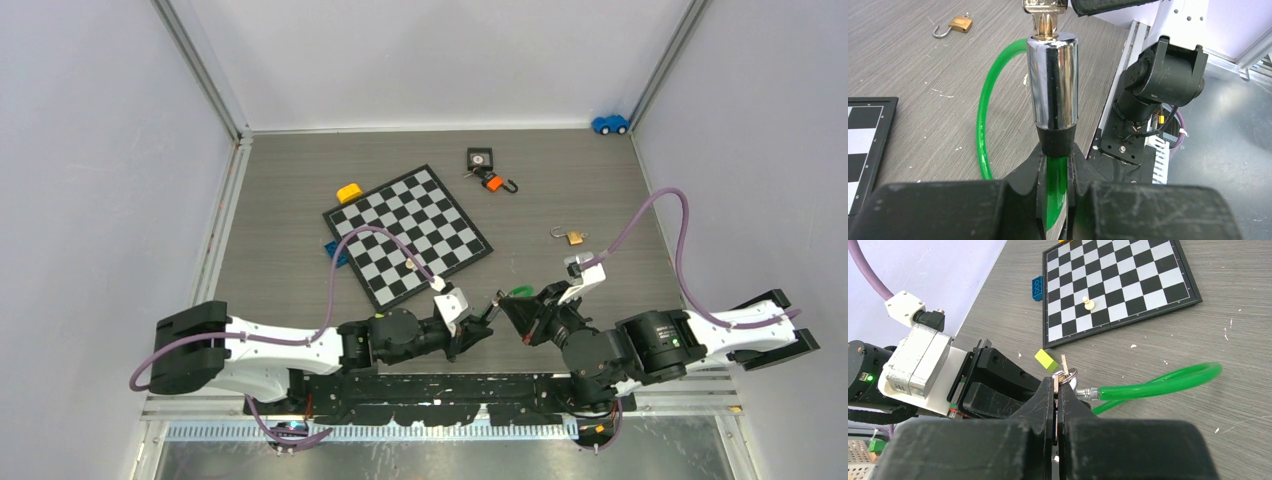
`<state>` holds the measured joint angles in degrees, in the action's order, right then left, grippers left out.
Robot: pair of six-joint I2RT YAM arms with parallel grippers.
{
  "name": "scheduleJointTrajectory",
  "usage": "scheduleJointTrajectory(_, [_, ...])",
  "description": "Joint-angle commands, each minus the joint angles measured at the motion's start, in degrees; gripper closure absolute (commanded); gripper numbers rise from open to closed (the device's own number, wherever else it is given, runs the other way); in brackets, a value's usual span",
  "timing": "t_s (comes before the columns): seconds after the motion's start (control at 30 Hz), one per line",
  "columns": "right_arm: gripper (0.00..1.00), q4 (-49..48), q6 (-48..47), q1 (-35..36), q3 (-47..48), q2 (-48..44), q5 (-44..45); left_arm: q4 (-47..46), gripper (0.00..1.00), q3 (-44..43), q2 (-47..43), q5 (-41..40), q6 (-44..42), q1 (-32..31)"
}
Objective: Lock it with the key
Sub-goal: Lock the lock.
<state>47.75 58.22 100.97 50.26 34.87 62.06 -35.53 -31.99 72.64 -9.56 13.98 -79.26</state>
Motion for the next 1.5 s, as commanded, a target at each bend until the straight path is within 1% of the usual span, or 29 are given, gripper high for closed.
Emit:
scheduleJointTrajectory(0.0, [0.98, -2.7, -0.2, 0.0, 1.1, -1.5, 2.3, -1.4, 1.00, 0.8, -3.6, -3.4, -1.3, 0.4])
scheduleJointTrajectory(0.07, [0.77, -2.7, -1.0, 0.0, 0.9, -2.1, 2.1, -0.1, 1.00, 0.9, -5.1, -2.5, -2.7, 0.3])
scheduleJointTrajectory(0.1, [0.70, -2.7, -1.8, 0.0, 0.9, -2.5, 2.0, 0.4, 1.00, 1.0, -5.9, -1.8, -3.7, 0.4])
scheduleJointTrajectory(0.13, [0.65, -2.7, -2.7, 0.0, 1.0, -2.7, 1.7, 1.9, 1.00, 0.8, -6.7, -0.9, -4.7, 0.4])
scheduleJointTrajectory(0.17, [0.62, -2.7, -3.9, 0.0, 1.3, -2.9, 1.5, 3.8, 1.00, 0.3, -7.7, -0.1, -5.6, 0.4])
scheduleJointTrajectory(0.27, [0.55, -2.7, -9.8, 0.0, 2.6, -2.9, 0.2, 11.1, 1.00, -1.4, -10.8, 2.3, -7.7, 1.0])
scheduleJointTrajectory(0.37, [0.45, -2.7, -15.8, 0.0, 4.7, -3.0, -0.8, 17.4, 1.00, -2.9, -15.4, 5.6, -8.3, 2.3])
scheduleJointTrajectory(0.43, [0.44, -2.7, -19.7, 0.0, 6.1, -3.1, -0.8, 22.3, 1.00, -4.5, -18.8, 7.5, -8.2, 3.5])
scheduleJointTrajectory(0.5, [0.43, -3.5, -24.1, 0.0, 7.2, -3.6, -2.8, 28.7, 1.00, -6.9, -22.1, 9.2, -8.2, 4.6])
scheduleJointTrajectory(0.53, [0.42, -4.9, -27.7, 0.0, 7.1, -4.0, -5.1, 32.0, 1.00, -8.7, -23.6, 12.3, -8.3, 5.3])
scheduleJointTrajectory(0.57, [0.41, -6.4, -30.8, 0.0, 6.9, -4.5, -7.7, 34.8, 1.00, -10.5, -25.0, 13.7, -8.4, 5.9])
scheduleJointTrajectory(0.63, [0.41, -9.2, -36.6, 0.0, 7.0, -4.7, -12.9, 42.0, 1.00, -14.8, -27.3, 15.6, -8.4, 6.9])
scheduleJointTrajectory(0.67, [0.41, -10.7, -41.2, 0.0, 7.2, -4.5, -16.6, 44.9, 1.00, -17.1, -28.2, 16.9, -8.2, 7.2])
scheduleJointTrajectory(0.73, [0.41, -12.3, -47.0, 0.0, 8.5, -2.9, -23.4, 48.8, 1.00, -21.0, -29.7, 18.1, -6.2, 7.5])
scheduleJointTrajectory(0.8, [0.41, -12.5, -52.0, 0.0, 10.9, -0.3, -29.6, 52.0, 1.00, -24.8, -30.3, 15.9, -1.5, 7.8])
scheduleJointTrajectory(0.87, [0.40, -12.4, -55.1, 0.0, 14.2, 3.1, -32.0, 56.6, 1.00, -29.4, -29.4, 12.3, 5.6, 8.3])
scheduleJointTrajectory(0.97, [0.40, -11.5, -57.9, 0.0, 18.9, 8.0, -35.1, 63.2, 1.00, -35.4, -26.6, 13.2, 14.8, 8.5])
scheduleJointTrajectory(1.03, [0.40, -11.1, -59.3, 0.0, 21.1, 10.4, -36.2, 67.1, 1.00, -37.6, -26.1, 11.4, 22.7, 8.5])
scheduleJointTrajectory(1.07, [0.40, -11.0, -59.4, 0.0, 21.7, 11.3, -36.4, 69.2, 1.00, -38.0, -26.1, 7.4, 26.7, 8.5])
scheduleJointTrajectory(1.1, [0.40, -11.0, -59.4, 0.0, 22.0, 11.8, -36.2, 71.4, 1.00, -38.3, -25.9, 5.6, 30.1, 8.6])
scheduleJointTrajectory(1.2, [0.40, -11.9, -58.7, 0.0, 22.0, 12.8, -34.6, 77.7, 1.00, -38.6, -25.0, 4.5, 37.7, 9.5])
scheduleJointTrajectory(1.27, [0.40, -12.5, -58.6, 0.0, 22.0, 13.2, -33.7, 78.9, 1.00, -37.0, -24.3, 6.6, 40.8, 10.5])
scheduleJointTrajectory(1.37, [0.40, -12.6, -58.4, 0.0, 22.4, 14.4, -30.9, 74.8, 1.00, -32.2, -24.5, 12.3, 41.4, 12.4])
scheduleJointTrajectory(1.43, [0.40, -11.8, -56.9, -0.6, 23.4, 15.5, -26.7, 72.3, 1.00, -29.7, -24.2, 17.5, 41.2, 16.3])
scheduleJointTrajectory(1.47, [0.39, -10.8, -56.1, -1.9, 24.5, 16.4, -26.2, 71.0, 1.00, -28.8, -23.9, 20.6, 40.4, 18.4])
